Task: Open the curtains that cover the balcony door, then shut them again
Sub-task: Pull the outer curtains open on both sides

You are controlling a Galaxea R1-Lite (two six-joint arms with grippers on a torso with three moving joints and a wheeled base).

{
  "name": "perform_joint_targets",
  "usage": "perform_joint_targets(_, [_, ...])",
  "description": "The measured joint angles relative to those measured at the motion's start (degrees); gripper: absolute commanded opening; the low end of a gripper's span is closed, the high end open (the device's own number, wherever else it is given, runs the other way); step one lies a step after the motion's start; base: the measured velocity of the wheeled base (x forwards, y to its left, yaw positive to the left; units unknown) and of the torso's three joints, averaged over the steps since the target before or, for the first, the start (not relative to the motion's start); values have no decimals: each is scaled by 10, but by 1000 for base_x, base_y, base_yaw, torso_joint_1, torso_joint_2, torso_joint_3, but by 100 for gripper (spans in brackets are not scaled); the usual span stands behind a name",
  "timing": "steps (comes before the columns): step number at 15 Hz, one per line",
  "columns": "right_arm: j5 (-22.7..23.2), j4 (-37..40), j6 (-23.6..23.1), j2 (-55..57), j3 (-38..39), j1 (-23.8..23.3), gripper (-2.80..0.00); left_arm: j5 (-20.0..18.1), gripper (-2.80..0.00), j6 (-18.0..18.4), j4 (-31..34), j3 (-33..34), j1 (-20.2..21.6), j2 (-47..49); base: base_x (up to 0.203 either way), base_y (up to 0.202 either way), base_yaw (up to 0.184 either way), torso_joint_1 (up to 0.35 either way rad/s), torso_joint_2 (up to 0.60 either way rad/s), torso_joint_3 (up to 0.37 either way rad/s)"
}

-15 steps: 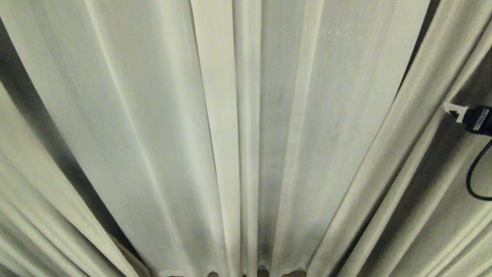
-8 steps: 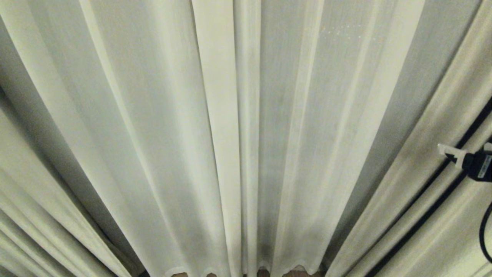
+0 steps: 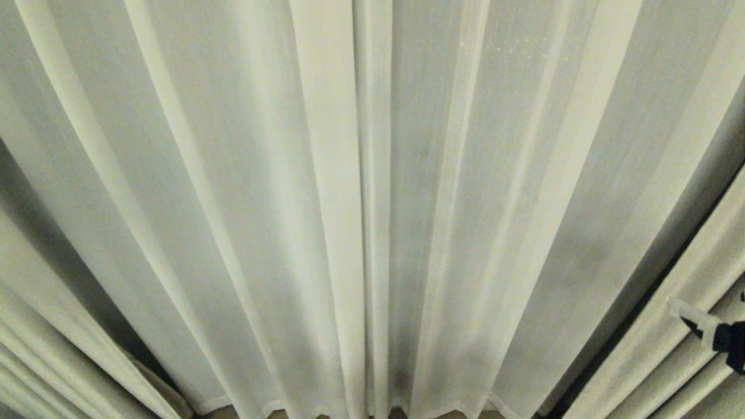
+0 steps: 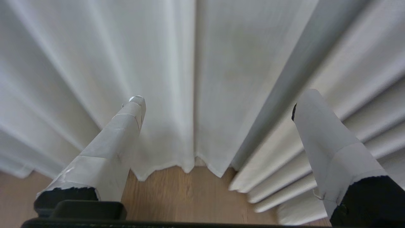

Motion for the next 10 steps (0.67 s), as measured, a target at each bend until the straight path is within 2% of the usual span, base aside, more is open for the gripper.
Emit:
perform_joint_targets(1, [1,0,-5,-19,19,4,-280,0,-280,0,0,0,0,0,0,0,0,0,0,0])
perform_joint_targets(6, [1,4,-12,-137,90,37,-280,0,-280,0,0,0,0,0,0,0,0,0,0,0])
perform_joint_targets(10, [2,46,-16,-223,103,48,-280,0,-280,0,0,0,0,0,0,0,0,0,0,0])
